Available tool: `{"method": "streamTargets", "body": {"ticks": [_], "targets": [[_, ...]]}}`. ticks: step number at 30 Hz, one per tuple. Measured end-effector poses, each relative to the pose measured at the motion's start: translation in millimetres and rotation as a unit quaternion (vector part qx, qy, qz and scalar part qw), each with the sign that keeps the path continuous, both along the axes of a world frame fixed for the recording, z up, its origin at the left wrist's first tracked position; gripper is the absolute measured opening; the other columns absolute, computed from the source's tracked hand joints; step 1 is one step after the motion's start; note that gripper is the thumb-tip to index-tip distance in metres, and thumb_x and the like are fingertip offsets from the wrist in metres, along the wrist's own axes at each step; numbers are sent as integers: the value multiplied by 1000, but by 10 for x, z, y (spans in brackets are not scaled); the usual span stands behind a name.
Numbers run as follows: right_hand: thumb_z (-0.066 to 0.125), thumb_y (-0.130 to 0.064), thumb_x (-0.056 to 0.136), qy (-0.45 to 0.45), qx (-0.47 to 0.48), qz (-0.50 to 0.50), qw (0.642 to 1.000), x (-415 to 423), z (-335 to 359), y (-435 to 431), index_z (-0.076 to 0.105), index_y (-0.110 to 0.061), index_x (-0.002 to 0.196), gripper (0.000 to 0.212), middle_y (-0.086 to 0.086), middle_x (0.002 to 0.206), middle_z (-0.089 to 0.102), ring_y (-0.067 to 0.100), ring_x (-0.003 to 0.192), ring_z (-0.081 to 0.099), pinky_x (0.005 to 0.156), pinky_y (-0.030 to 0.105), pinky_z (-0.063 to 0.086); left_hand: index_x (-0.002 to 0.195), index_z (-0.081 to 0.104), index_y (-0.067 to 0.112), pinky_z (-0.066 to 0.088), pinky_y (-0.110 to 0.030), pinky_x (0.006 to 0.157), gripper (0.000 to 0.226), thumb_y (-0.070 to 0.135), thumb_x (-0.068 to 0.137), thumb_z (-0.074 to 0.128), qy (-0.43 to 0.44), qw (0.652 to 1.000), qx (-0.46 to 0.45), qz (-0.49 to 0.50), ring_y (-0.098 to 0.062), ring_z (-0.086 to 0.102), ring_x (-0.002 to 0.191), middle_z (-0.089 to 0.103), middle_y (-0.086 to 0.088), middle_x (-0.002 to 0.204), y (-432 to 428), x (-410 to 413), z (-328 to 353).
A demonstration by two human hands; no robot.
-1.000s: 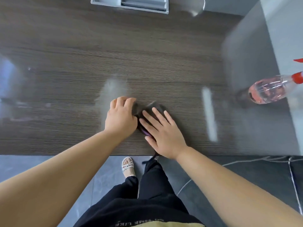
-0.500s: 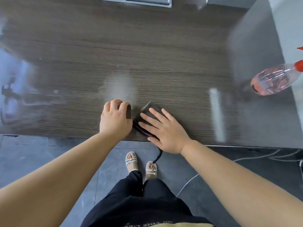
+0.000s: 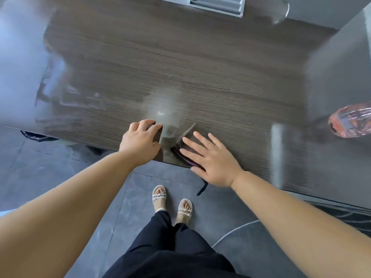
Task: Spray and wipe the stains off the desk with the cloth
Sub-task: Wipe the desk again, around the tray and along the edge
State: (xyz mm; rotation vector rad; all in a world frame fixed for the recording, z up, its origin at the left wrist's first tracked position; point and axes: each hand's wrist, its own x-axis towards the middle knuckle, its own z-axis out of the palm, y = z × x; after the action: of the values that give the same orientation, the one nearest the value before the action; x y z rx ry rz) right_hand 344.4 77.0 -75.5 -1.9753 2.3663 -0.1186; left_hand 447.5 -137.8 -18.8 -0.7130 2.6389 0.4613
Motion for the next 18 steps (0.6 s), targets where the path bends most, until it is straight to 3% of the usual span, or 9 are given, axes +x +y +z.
{"method": "streamTargets", "body": {"ticks": [1, 3, 6, 7, 9, 12, 14, 16, 18], "targets": [[41, -42, 93, 12, -2, 10, 1000, -172, -26, 80, 48, -26, 139, 49, 1, 150, 39, 29, 140, 31, 113, 52, 22, 145, 27, 30, 29, -40, 107, 59, 25, 90, 48, -3, 1000, 6, -12, -27, 17, 138, 19, 7, 154, -41, 13, 14], [38, -43, 93, 25, -10, -116, 993, -433, 9, 107, 47, -25, 139, 51, 2, 150, 40, 31, 139, 32, 109, 58, 29, 145, 27, 29, 28, -38, 109, 60, 24, 89, 47, -13, 999, 14, -43, -25, 17, 138, 17, 10, 155, -124, 46, 19], [31, -47, 97, -14, 4, -468, 883, -339, 87, -294, 28, -26, 149, 56, 0, 160, 16, 29, 147, 10, 115, 57, 12, 143, 33, 30, 26, -35, 112, 57, 20, 89, 46, -12, 997, 45, -62, -25, 20, 138, 19, 11, 154, -236, 45, 15], [29, -48, 98, -27, 20, -517, 855, -175, 95, -519, 22, -26, 151, 58, 0, 161, 8, 29, 147, 3, 116, 56, 7, 142, 36, 29, 24, -33, 113, 56, 18, 88, 45, -3, 996, 57, -62, -25, 23, 137, 23, 9, 154, -267, 30, 20], [32, -50, 95, -24, 8, -458, 889, 203, 111, -865, 28, -24, 149, 60, 4, 160, 15, 33, 146, 11, 113, 57, 12, 137, 45, 25, 20, -28, 112, 51, 14, 87, 46, 17, 995, 78, -55, -25, 30, 135, 32, 3, 150, -325, -6, 36], [39, -49, 90, 8, 0, -160, 987, 477, 39, -821, 48, -25, 139, 55, 5, 152, 35, 34, 139, 32, 109, 57, 29, 121, 59, 22, 24, -32, 111, 39, 13, 85, 49, 37, 995, 87, -25, -26, 33, 133, 43, -4, 141, -458, -32, 14], [40, -47, 93, 8, 14, -27, 1000, 206, 39, -616, 50, -27, 137, 50, 3, 151, 37, 32, 139, 33, 111, 54, 26, 120, 57, 25, 28, -40, 110, 35, 19, 87, 46, 30, 997, 74, 1, -28, 29, 133, 42, -3, 139, -548, -30, 20], [36, -46, 94, 35, 1, -66, 997, -128, 31, -507, 49, -27, 138, 49, 3, 151, 38, 32, 139, 33, 109, 57, 29, 127, 52, 25, 30, -42, 108, 37, 22, 90, 44, 20, 997, 67, 20, -30, 23, 133, 37, -2, 141, -626, -34, 58], [29, -49, 95, 11, 9, -280, 960, -283, 86, -591, 43, -27, 142, 54, 2, 155, 31, 31, 143, 25, 110, 59, 26, 130, 48, 24, 31, -42, 105, 39, 21, 91, 44, 21, 998, 59, 24, -30, 19, 134, 33, -2, 142, -662, -45, 96]]}}
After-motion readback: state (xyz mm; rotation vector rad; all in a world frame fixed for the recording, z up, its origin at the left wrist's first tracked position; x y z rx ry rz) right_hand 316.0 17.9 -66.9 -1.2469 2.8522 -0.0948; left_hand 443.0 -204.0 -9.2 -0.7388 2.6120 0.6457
